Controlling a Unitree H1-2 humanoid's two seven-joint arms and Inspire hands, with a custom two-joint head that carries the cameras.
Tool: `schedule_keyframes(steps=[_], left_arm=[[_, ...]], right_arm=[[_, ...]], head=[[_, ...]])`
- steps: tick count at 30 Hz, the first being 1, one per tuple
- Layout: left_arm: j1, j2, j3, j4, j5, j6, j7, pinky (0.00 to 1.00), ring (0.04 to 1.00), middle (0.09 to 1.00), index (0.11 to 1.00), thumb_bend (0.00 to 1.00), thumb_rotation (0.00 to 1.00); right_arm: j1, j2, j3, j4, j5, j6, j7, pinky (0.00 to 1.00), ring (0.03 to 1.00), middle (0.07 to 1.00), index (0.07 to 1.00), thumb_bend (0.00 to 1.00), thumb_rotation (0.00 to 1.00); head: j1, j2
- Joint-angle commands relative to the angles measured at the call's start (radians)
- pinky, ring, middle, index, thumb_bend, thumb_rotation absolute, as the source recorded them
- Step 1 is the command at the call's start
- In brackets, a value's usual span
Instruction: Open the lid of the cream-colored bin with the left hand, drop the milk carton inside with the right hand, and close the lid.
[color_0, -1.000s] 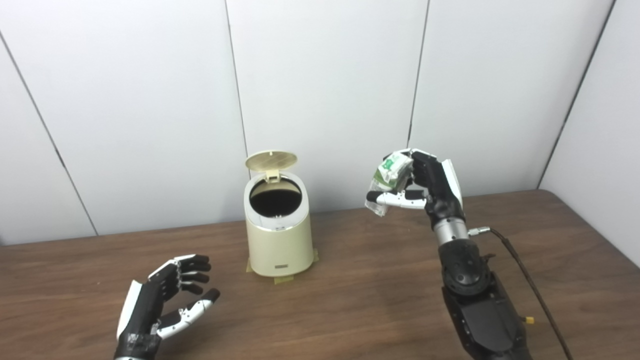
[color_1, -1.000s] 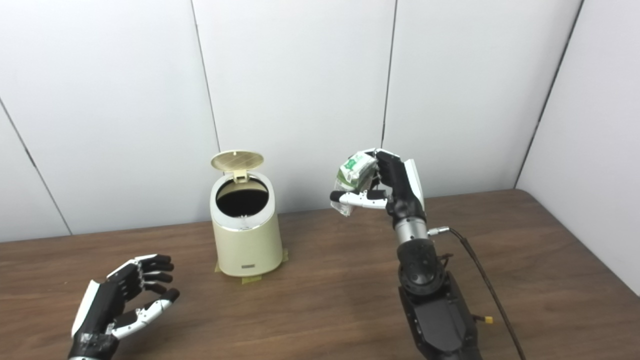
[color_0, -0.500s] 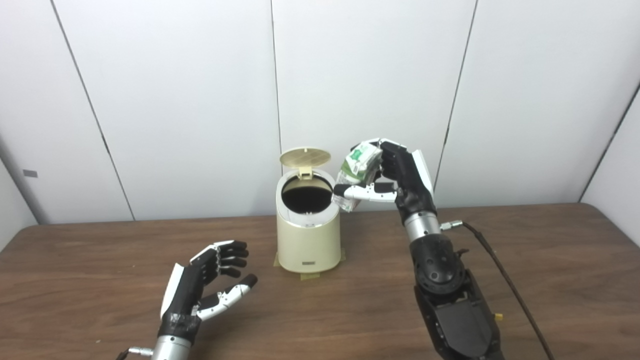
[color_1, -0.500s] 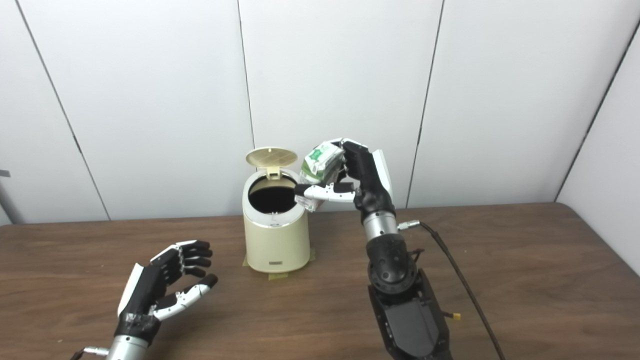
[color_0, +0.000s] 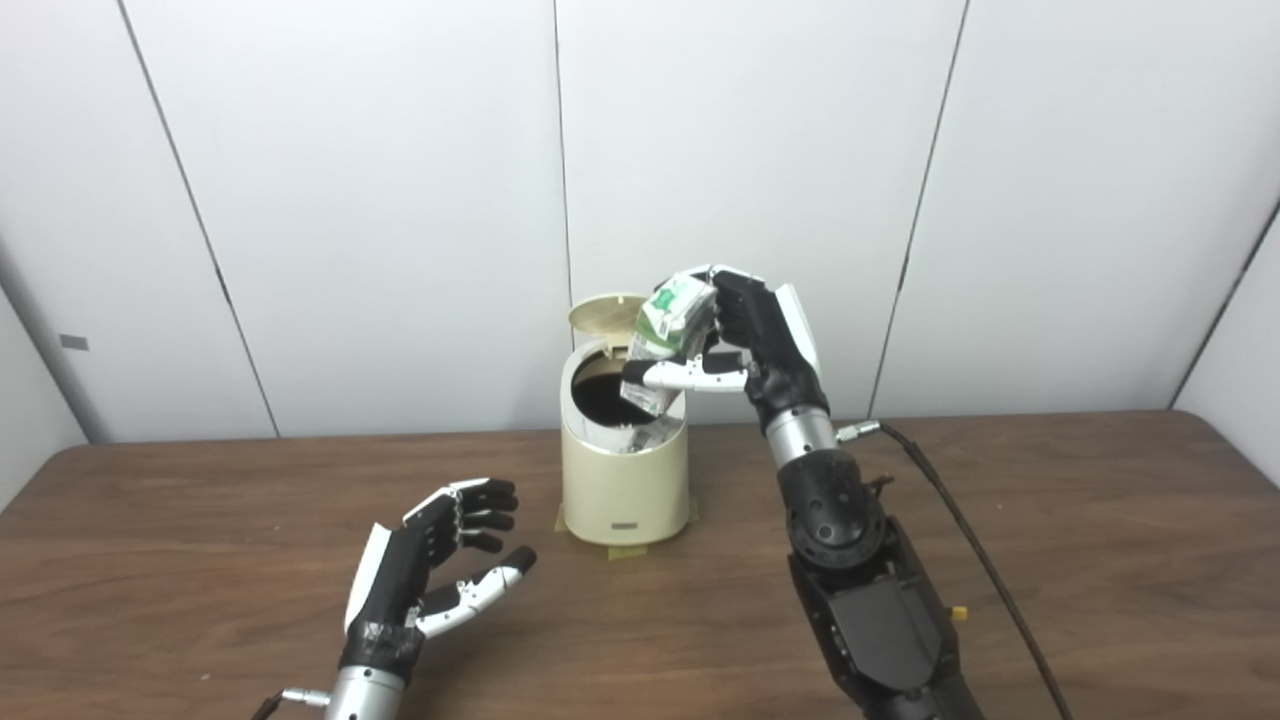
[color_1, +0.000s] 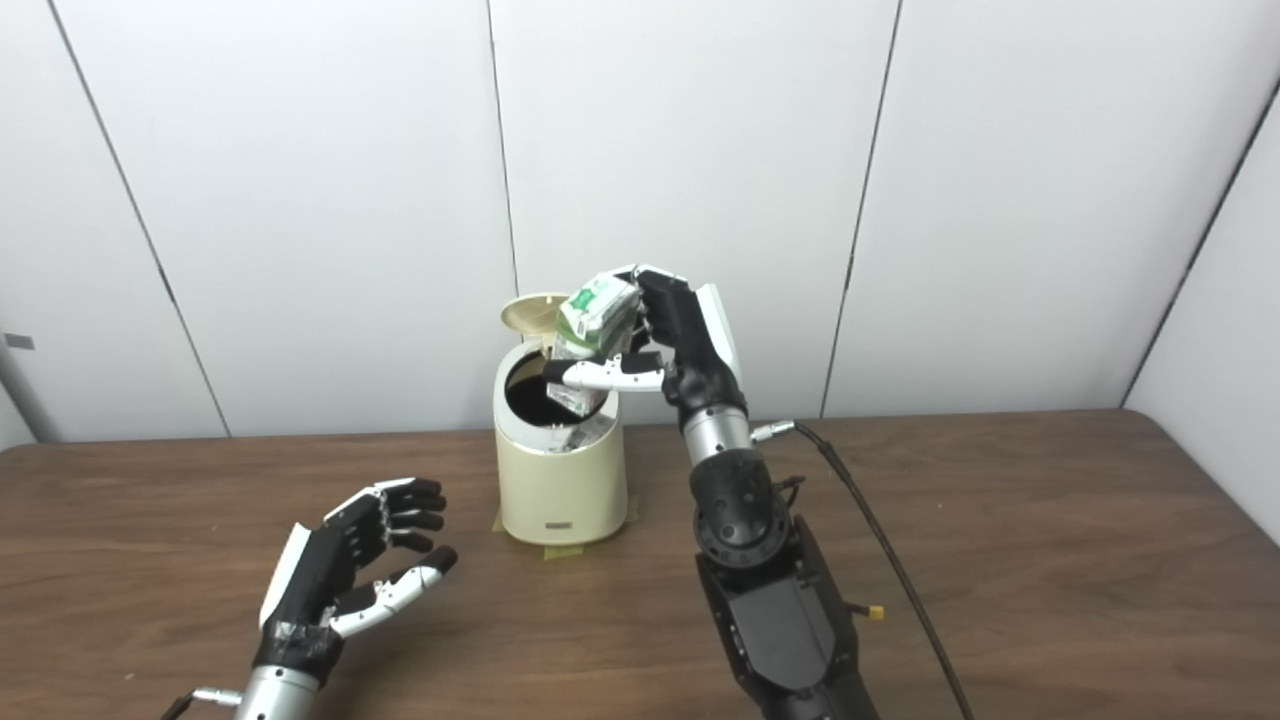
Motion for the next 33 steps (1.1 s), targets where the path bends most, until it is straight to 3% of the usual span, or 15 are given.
schedule_keyframes(steps=[1, 19, 33], left_arm=[[-0.001, -0.019, -0.012, -0.010, 0.011, -0.010, 0.010, 0.59, 0.656, 0.691, 0.692, 0.64, 0.12], [-0.003, -0.030, -0.027, -0.012, 0.018, -0.013, 0.023, 0.58, 0.644, 0.680, 0.685, 0.65, 0.12], [0.000, -0.031, -0.030, -0.011, 0.021, -0.023, 0.026, 0.58, 0.634, 0.671, 0.680, 0.64, 0.10]], right_arm=[[-0.085, 0.004, 0.001, -0.008, -0.009, -0.054, -0.023, 0.30, 0.349, 0.440, 0.523, 0.52, 0.00], [-0.168, -0.001, 0.032, 0.221, -0.042, -0.203, -0.073, 0.30, 0.341, 0.438, 0.525, 0.52, 0.00], [-0.203, 0.027, 0.032, 0.327, -0.042, -0.279, -0.127, 0.29, 0.338, 0.435, 0.525, 0.52, 0.00]], head=[[0.003, 0.001], [0.029, 0.011], [0.034, 0.016]])
